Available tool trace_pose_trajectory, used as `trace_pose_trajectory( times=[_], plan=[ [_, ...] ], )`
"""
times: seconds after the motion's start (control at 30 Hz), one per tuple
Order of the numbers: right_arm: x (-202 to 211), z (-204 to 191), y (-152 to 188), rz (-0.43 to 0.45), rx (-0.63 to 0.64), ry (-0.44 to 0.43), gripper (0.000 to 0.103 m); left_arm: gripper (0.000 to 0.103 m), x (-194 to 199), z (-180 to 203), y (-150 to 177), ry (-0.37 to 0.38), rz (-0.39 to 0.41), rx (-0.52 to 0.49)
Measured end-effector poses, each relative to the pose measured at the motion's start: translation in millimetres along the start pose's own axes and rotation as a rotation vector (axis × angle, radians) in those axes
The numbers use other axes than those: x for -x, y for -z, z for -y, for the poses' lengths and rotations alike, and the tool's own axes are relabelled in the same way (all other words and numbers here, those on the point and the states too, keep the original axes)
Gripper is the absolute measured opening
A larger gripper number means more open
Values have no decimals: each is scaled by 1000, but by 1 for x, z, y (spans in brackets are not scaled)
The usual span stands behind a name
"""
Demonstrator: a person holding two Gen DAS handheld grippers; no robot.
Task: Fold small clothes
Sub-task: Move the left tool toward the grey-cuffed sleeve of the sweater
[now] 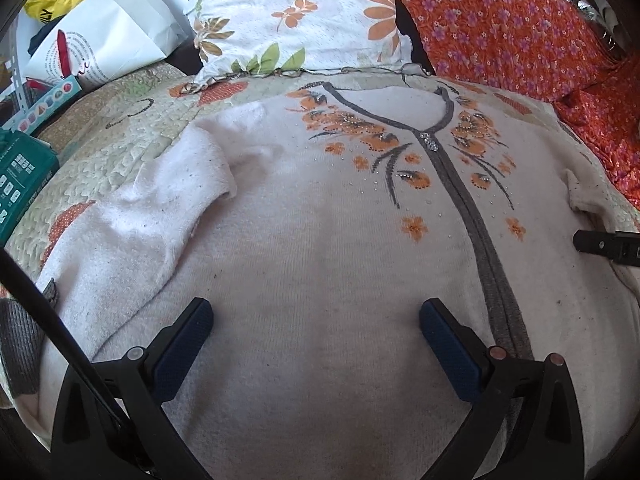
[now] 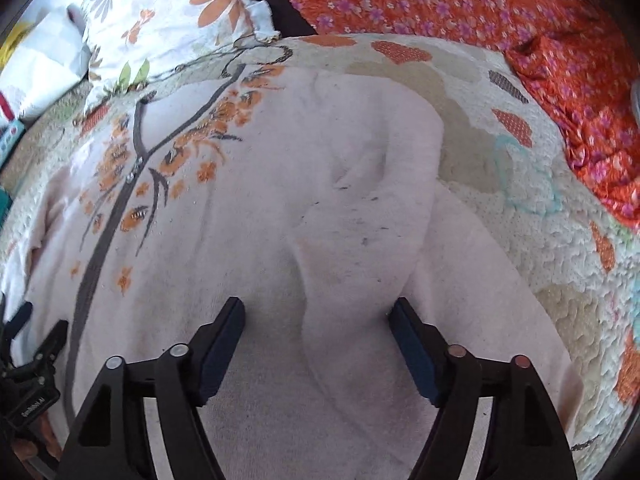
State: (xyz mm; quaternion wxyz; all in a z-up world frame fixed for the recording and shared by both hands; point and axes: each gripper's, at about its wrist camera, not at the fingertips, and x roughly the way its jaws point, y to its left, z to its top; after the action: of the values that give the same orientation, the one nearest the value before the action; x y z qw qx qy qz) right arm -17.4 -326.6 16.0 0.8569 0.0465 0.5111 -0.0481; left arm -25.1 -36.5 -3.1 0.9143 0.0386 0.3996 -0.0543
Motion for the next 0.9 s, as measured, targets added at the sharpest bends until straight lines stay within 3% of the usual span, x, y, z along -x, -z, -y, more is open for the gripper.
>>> trace_pose_trajectory(
  times=[0.3, 0.4, 0.5, 0.53, 0.67, 0.77, 0.9],
  plan=[
    [-7, -9, 1, 13, 34, 60, 92, 103, 0, -1, 0, -6, -2, 3],
    [-10, -7, 1, 12, 22, 78, 100, 103, 1, -1, 0, -1, -16, 7],
    [-14, 2, -1, 0, -18, 45, 103, 103, 3, -3, -2, 8, -46, 15],
    [-14, 1, 0, 1, -14, 48, 103, 101, 4, -3, -3, 15, -55, 22],
    [-14, -2, 2, 22, -9, 61, 103, 75, 19, -12, -11, 96, -90, 64],
    [-14, -2, 3, 28, -10, 61, 103, 74, 43, -36, -27, 139, -56, 139],
    [-13, -3, 4, 34, -9, 63, 103, 74, 73, -84, -46, 90, 12, 223]
  ],
)
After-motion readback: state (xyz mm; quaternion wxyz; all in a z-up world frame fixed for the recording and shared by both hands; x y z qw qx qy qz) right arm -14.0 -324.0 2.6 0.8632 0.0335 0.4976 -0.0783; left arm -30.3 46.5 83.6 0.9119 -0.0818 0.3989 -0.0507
